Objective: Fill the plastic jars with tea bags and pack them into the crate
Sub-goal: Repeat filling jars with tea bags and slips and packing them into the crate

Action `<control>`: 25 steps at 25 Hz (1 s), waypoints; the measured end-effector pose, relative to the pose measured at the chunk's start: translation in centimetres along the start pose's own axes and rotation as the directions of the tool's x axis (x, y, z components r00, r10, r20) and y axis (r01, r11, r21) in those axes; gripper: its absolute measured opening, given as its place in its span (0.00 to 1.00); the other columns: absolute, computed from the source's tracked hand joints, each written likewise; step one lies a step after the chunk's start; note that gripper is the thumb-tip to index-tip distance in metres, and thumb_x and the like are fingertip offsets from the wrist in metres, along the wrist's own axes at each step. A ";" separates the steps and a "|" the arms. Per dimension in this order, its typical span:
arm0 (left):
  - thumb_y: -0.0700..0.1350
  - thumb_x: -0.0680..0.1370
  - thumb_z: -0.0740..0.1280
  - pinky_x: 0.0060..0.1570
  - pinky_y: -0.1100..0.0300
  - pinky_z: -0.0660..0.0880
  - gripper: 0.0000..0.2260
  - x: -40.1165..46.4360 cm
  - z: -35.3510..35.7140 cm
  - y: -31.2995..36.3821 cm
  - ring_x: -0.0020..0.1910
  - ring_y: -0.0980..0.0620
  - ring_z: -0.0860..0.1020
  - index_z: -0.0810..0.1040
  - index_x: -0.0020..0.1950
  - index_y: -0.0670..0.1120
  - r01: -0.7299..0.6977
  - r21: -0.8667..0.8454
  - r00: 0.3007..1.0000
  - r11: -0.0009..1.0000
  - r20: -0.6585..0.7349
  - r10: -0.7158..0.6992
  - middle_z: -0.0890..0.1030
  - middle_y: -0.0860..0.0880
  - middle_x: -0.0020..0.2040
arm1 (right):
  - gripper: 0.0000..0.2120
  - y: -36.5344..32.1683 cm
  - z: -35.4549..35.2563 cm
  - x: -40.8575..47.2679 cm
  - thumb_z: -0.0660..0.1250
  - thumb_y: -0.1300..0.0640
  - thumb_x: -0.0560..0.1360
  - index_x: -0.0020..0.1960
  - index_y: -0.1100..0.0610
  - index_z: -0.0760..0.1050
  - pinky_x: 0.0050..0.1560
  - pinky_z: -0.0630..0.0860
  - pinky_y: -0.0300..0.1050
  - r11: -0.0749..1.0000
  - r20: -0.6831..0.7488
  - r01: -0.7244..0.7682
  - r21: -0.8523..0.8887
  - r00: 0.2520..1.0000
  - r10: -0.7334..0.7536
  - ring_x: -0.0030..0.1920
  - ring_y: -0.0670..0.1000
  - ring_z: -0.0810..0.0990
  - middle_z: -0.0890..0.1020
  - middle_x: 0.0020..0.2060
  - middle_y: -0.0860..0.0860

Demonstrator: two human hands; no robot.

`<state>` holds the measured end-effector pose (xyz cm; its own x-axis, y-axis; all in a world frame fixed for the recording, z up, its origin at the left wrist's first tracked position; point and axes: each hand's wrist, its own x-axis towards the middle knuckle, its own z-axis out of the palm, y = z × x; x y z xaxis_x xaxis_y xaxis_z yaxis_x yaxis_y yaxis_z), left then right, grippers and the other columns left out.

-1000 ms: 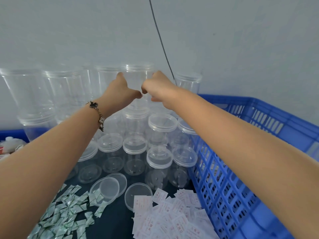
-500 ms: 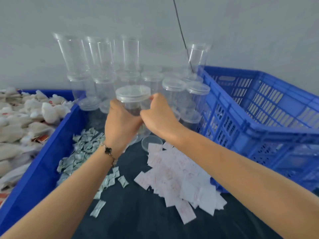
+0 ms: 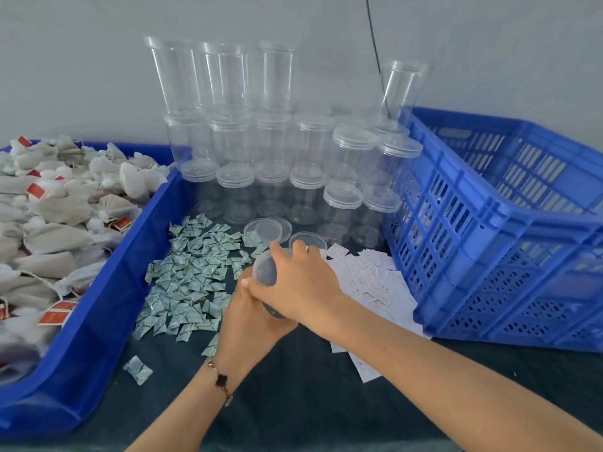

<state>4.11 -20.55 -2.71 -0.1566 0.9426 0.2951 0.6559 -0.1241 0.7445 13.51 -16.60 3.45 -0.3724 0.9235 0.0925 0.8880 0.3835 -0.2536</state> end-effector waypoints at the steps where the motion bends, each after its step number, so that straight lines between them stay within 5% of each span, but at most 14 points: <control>1: 0.53 0.62 0.78 0.35 0.72 0.66 0.37 -0.1 0.0 -0.3 0.44 0.69 0.70 0.67 0.68 0.53 0.030 0.004 1.000 1.000 0.002 -0.030 0.67 0.65 0.51 | 0.36 0.0 0.3 0.1 0.57 0.30 0.71 0.71 0.51 0.62 0.45 0.62 0.49 1.000 -0.005 0.011 -0.017 1.000 -0.011 0.61 0.58 0.65 0.68 0.63 0.57; 13: 0.56 0.56 0.75 0.32 0.71 0.69 0.37 -0.2 0.1 -1.6 0.36 0.65 0.76 0.67 0.62 0.51 0.152 -0.051 0.987 0.987 -0.039 -0.154 0.75 0.63 0.39 | 0.35 0.1 0.7 0.9 0.57 0.30 0.69 0.68 0.51 0.67 0.42 0.62 0.48 0.989 -0.066 0.116 -0.087 0.990 -0.122 0.59 0.55 0.67 0.71 0.60 0.53; 19: 0.52 0.60 0.80 0.31 0.73 0.68 0.39 -0.3 -0.3 -2.0 0.34 0.61 0.77 0.66 0.65 0.46 0.126 0.013 0.991 0.992 -0.050 -0.126 0.75 0.62 0.36 | 0.37 0.6 -1.6 1.0 0.65 0.34 0.69 0.73 0.46 0.61 0.55 0.70 0.50 0.928 0.169 0.348 -0.135 0.930 -0.325 0.64 0.53 0.65 0.69 0.64 0.50; 23: 0.60 0.57 0.76 0.39 0.59 0.72 0.41 0.0 -0.5 -1.9 0.43 0.48 0.80 0.64 0.64 0.46 0.160 0.057 0.987 0.985 -0.014 -0.160 0.79 0.52 0.41 | 0.34 0.2 -4.5 2.4 0.71 0.53 0.68 0.71 0.48 0.64 0.59 0.71 0.52 0.825 0.471 0.565 0.011 0.725 -0.503 0.62 0.51 0.67 0.70 0.61 0.50; 25: 0.61 0.57 0.74 0.38 0.59 0.72 0.40 0.2 -0.4 -1.8 0.42 0.49 0.80 0.65 0.63 0.47 0.138 0.068 0.990 0.988 0.009 -0.139 0.78 0.54 0.40 | 0.36 -0.2 -5.1 2.7 0.73 0.50 0.68 0.72 0.47 0.62 0.61 0.70 0.52 0.871 0.468 0.481 0.102 0.749 -0.469 0.64 0.52 0.67 0.70 0.64 0.51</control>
<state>2.58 -20.25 -3.74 -0.2393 0.9535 0.1831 0.6768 0.0286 0.7356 13.72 -14.12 8.70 -0.8216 0.5063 -0.2622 0.5664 0.7770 -0.2745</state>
